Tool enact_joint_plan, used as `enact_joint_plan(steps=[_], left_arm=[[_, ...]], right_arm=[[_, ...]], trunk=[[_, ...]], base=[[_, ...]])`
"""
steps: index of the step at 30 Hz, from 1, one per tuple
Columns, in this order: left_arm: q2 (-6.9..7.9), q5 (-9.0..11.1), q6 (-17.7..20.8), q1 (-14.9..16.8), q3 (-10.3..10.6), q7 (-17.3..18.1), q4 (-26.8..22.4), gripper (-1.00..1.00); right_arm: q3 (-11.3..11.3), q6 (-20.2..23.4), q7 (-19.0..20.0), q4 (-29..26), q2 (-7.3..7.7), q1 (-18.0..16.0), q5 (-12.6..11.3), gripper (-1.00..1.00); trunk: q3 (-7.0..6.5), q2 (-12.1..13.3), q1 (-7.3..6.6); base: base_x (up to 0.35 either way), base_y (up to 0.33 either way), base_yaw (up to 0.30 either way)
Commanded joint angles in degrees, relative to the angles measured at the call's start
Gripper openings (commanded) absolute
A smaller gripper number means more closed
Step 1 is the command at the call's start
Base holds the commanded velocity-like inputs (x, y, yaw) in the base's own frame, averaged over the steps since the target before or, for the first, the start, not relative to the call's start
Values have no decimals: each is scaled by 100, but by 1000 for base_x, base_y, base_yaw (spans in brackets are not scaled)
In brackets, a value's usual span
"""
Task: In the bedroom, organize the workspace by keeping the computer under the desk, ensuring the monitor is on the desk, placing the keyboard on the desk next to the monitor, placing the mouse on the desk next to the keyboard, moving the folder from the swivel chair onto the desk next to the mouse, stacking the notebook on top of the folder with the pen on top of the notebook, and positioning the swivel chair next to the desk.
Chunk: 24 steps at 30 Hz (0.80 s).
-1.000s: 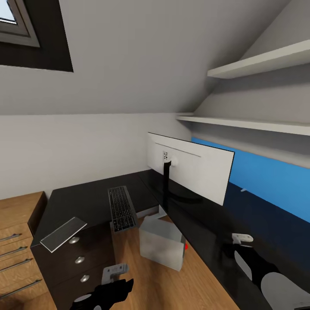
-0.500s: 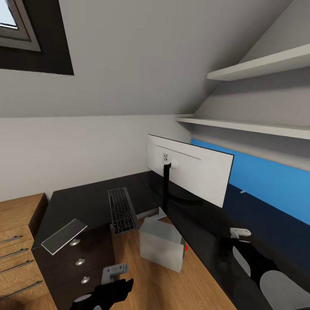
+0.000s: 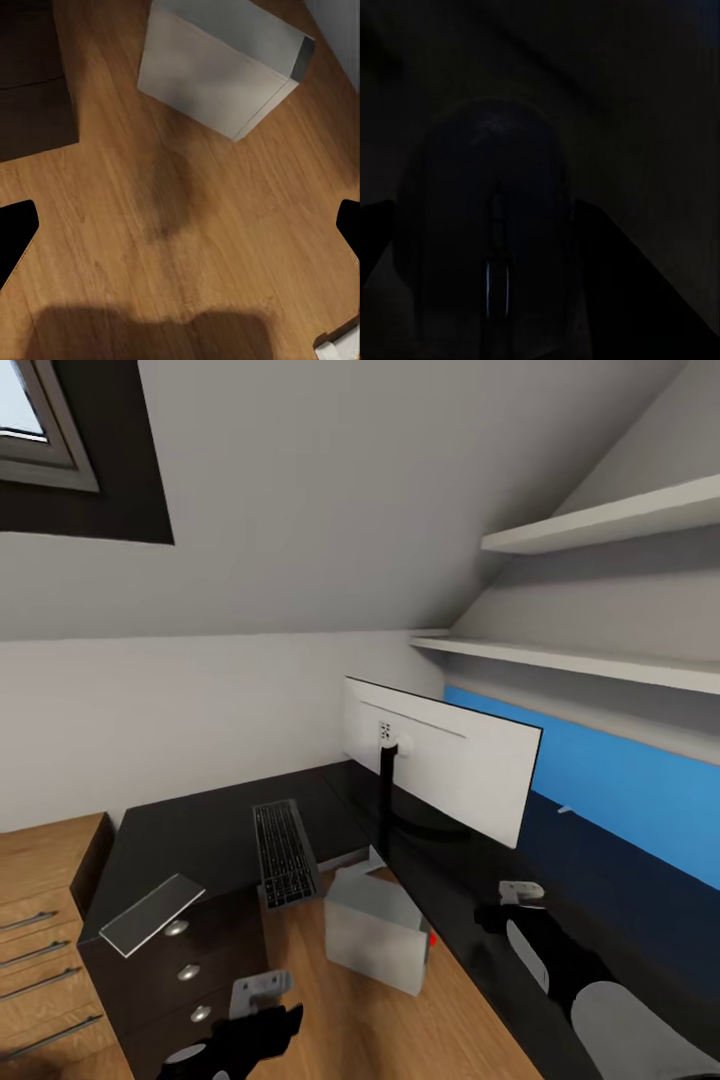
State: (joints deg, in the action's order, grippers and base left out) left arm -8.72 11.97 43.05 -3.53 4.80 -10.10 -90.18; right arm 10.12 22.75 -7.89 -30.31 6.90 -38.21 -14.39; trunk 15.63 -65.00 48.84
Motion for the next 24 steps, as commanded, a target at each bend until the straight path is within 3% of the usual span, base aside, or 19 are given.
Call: enact_joint_plan(steps=[1,4,11,13,20,24], left_arm=[[1,60,-70,1,3,-53,-8,100],[2,60,-302,1,-28,-54,-10,100],[2,68,-448,1,-290,-54,-39,100],[2,68,-857,-4,-339,-47,-51,100],[2,72,-1485,-253,-402,-39,-233,100],[2,76,-2170,-410,-425,-37,-255,100]], right_arm=[[44,62,-109,-156,-16,8,-78,-100],[42,203,-502,-565,-65,80,-96,-100],[51,265,-654,-674,-84,116,-106,-100],[51,271,-670,-683,-90,121,-107,-100],[86,273,-672,-686,-92,129,-107,-100],[94,273,-672,-686,-93,130,-107,-100]], trunk=[[-12,37,-22],[-66,158,-88],[-191,438,-241],[-227,518,-285],[-353,799,-439],[-424,960,-527]], base=[[0,0,147],[0,0,220],[0,0,268],[0,0,275],[0,0,276],[0,0,269]])
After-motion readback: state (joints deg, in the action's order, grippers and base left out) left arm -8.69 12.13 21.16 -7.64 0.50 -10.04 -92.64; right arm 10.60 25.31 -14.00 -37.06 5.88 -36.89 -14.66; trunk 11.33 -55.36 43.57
